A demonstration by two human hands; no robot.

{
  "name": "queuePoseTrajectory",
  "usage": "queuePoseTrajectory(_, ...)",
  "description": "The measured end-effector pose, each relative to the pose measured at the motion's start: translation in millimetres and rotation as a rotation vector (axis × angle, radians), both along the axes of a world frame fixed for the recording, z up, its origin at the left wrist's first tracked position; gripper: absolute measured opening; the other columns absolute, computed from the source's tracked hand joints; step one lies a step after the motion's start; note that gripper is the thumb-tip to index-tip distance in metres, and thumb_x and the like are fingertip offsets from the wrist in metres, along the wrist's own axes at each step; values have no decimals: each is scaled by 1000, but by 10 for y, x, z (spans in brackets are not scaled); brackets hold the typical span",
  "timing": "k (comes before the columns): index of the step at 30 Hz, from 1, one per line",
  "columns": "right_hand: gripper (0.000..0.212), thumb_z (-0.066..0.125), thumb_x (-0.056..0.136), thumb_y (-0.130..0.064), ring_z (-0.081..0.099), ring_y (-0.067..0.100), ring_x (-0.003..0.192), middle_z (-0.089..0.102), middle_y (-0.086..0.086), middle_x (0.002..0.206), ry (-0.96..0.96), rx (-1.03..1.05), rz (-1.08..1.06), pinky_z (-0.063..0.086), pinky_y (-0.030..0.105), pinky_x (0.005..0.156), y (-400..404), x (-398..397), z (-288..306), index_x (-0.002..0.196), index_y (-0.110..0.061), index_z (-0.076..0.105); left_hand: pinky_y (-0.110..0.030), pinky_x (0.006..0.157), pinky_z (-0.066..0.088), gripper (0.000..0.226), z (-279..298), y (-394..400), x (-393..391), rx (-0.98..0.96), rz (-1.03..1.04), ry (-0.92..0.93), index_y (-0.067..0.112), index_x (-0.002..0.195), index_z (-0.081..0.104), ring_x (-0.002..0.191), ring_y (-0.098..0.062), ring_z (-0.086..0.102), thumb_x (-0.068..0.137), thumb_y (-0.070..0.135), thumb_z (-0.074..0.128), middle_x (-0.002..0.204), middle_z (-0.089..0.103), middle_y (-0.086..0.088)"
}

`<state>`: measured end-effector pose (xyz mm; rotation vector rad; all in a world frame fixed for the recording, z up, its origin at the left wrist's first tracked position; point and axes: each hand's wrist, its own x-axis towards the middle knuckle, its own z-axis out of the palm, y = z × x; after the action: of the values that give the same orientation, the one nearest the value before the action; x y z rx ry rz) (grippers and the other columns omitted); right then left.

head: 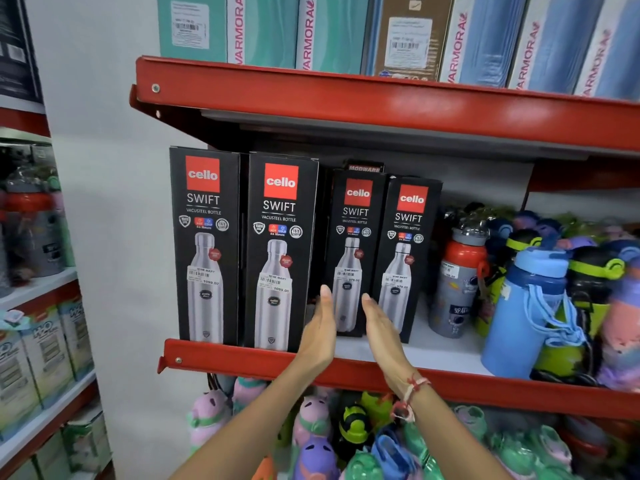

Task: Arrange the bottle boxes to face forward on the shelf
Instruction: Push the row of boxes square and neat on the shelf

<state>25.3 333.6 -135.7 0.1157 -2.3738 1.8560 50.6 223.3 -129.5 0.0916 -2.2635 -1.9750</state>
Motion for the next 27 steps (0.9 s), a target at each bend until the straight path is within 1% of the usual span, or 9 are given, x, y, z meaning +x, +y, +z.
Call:
queuePoseTrajectory(4, 69, 33, 88, -68, 39, 19, 134, 41, -1, 149, -51, -15, 38, 26, 38, 111, 88, 78, 18, 142, -26, 41, -41, 117, 15, 119, -37, -90, 82, -11, 18, 8, 26, 148, 25, 143, -21, 28, 55, 97, 2, 155, 32, -5)
queuePoseTrajectory(7, 81, 35, 85, -71, 59, 20, 105, 58, 16, 130, -86, -15, 20, 38, 38, 102, 149, 197, -41, 124, -1, 51, -37, 115, 20, 128, -100, -204, 225, -25, -31, 11, 22, 149, 20, 126, -9, 45, 49, 100, 2, 141, 51, 0)
queuePoseTrajectory(9, 88, 37, 81, -74, 58, 23, 112, 59, 18, 129, -100, -30, 28, 37, 43, 105, 174, 299, -84, 128, -1, 52, -42, 119, 15, 129, -128, -269, 323, -18, -36, 15, 21, 148, 23, 135, -12, 38, 49, 100, 3, 151, 40, -3)
queuePoseTrajectory(11, 89, 37, 73, -81, 55, 20, 119, 59, 7, 132, -99, -42, 44, 35, 43, 108, 178, 407, -104, 131, -15, 55, -47, 120, 13, 129, -145, -328, 406, -11, -40, 13, 20, 147, 27, 142, -17, 29, 49, 100, 4, 155, 31, -1)
queuePoseTrajectory(19, 85, 37, 75, -81, 54, 15, 120, 59, 2, 131, -90, -44, 16, 35, 42, 108, 160, 634, -51, 129, -18, 58, -48, 120, 13, 134, -36, -352, 709, -27, -110, 4, 20, 147, 30, 143, -20, 28, 43, 102, 5, 155, 31, -3)
queuePoseTrajectory(21, 81, 37, 79, -78, 54, 15, 120, 60, 1, 131, -77, -45, 16, 35, 41, 108, 151, 667, -39, 129, -18, 57, -44, 116, 25, 124, -41, -367, 730, -59, -98, 20, 24, 138, 45, 134, -18, 41, 49, 99, 4, 143, 47, 0)
queuePoseTrajectory(22, 78, 37, 81, -76, 53, 15, 121, 59, 1, 132, -70, -43, 18, 35, 41, 108, 158, 683, -34, 129, -18, 57, -34, 106, 37, 107, -51, -364, 738, -87, -63, 68, 29, 119, 57, 117, -13, 52, 55, 97, 4, 122, 59, 3)
queuePoseTrajectory(24, 74, 35, 84, -72, 49, 15, 126, 56, 0, 136, -38, -30, 11, 32, 38, 109, 200, 693, -26, 132, -20, 55, -18, 75, 41, 66, -35, -316, 771, -193, 83, 252, 33, 81, 50, 79, -2, 52, 73, 86, 11, 84, 56, 10)
queuePoseTrajectory(27, 61, 35, 92, -60, 44, 15, 128, 51, -1, 141, 60, -31, -79, 31, 32, 104, 334, 637, -16, 134, -21, 53, -33, 83, 51, 37, 5, -150, 751, -245, 193, 471, 19, 94, 61, 87, -10, 62, 99, 43, 33, 93, 68, 1)
